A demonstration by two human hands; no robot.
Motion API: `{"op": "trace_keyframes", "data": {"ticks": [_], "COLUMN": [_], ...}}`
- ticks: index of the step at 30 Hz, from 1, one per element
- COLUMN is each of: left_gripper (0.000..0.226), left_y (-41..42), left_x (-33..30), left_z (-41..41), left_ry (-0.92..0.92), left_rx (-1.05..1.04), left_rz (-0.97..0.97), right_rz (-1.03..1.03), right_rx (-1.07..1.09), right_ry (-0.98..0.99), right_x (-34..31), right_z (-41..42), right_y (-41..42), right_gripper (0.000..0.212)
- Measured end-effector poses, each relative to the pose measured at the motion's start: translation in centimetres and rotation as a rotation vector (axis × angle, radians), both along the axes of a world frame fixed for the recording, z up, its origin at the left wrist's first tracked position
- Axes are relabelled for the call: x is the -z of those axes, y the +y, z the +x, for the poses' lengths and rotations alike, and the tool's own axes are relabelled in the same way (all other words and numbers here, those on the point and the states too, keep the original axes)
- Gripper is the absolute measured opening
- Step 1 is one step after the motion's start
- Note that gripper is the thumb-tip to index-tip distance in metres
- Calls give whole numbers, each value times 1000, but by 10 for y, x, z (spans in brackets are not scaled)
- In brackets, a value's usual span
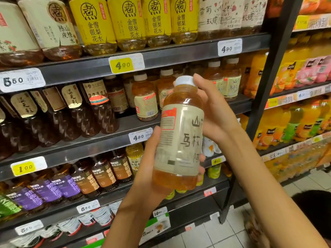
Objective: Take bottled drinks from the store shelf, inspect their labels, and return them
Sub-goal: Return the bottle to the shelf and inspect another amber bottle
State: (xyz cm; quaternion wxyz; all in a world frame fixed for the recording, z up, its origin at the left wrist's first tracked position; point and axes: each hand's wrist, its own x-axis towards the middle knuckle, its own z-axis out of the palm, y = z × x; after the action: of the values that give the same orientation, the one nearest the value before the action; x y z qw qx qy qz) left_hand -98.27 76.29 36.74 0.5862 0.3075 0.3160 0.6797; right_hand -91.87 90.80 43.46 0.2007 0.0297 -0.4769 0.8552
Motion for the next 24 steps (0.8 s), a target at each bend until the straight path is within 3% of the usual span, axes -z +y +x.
{"op": "trace_keyframes", "data": {"ticks": [5,7,10,12,16,21,24], "left_gripper": [84,80,56,47,37,70,77], "left_y": [4,4,10,9,-9,2,2], "left_x": [5,2,-8,-9,-3,-15,-19], "left_z": [8,6,-3,-3,11,16,21], "left_ry": [-51,100,491,587,334,-71,-317], "left_rx": [127,4,-252,-287,-216,-93,52], "left_rz": [-28,-83,-187,-169,-32,-32,-43], "right_rz": [-144,-110,61,167,245,111,11], "right_rx": [-18,38,184,303,326,51,23], "right_ry": [57,49,-13,-72,-167,-144,-200], "right_x": [3,1,-4,-5,-8,-6,5], "right_z": [-5,-1,6,6,4,5,0], "right_y": [-4,-2,1,-1,0,5,5], "right_gripper": [32,28,25,23,27,28,44]}}
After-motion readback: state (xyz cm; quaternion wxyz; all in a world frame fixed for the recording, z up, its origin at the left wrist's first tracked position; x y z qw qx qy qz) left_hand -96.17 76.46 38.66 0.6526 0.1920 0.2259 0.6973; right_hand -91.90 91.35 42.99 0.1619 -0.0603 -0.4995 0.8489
